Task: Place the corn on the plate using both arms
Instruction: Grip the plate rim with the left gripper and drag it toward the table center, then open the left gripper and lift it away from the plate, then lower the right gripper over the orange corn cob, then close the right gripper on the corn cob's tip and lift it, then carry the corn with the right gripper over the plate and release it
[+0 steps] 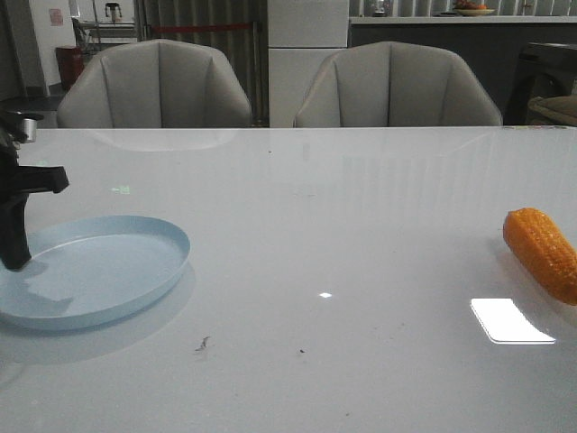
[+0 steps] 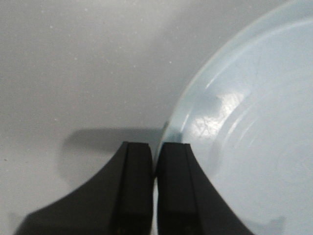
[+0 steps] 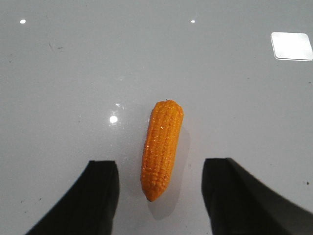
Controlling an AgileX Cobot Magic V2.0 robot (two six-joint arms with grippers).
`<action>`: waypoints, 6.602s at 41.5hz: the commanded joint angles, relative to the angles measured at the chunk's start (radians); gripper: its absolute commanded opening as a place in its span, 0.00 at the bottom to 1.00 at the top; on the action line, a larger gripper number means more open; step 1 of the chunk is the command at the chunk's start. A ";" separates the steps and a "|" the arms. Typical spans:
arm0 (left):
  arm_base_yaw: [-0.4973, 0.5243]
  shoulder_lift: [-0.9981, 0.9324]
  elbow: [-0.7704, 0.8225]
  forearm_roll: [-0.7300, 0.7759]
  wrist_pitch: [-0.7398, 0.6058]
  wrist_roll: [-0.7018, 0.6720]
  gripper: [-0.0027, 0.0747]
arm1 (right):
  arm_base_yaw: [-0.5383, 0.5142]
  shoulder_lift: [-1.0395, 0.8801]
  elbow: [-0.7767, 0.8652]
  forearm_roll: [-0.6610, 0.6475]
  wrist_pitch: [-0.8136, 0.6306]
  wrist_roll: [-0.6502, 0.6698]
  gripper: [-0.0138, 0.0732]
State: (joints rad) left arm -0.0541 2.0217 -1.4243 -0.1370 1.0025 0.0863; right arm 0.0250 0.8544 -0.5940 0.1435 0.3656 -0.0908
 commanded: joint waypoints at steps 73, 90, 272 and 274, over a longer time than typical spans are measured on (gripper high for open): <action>-0.359 0.085 -0.407 -0.206 0.069 0.046 0.16 | -0.004 -0.003 -0.033 -0.007 -0.061 -0.010 0.72; -0.359 0.105 -0.407 -0.197 0.037 0.041 0.53 | -0.004 -0.003 -0.033 -0.007 -0.061 -0.010 0.72; 0.036 -1.185 0.792 0.075 -0.749 0.046 0.62 | 0.019 1.130 -0.972 -0.082 0.601 0.049 0.56; 0.036 -1.185 0.792 0.075 -0.751 0.046 0.62 | 0.033 1.130 -1.028 -0.082 0.628 0.041 0.56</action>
State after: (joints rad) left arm -0.0199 0.8476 -0.6057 -0.0523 0.3342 0.1351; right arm 0.0370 2.0476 -1.5226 0.0641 0.9568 -0.0171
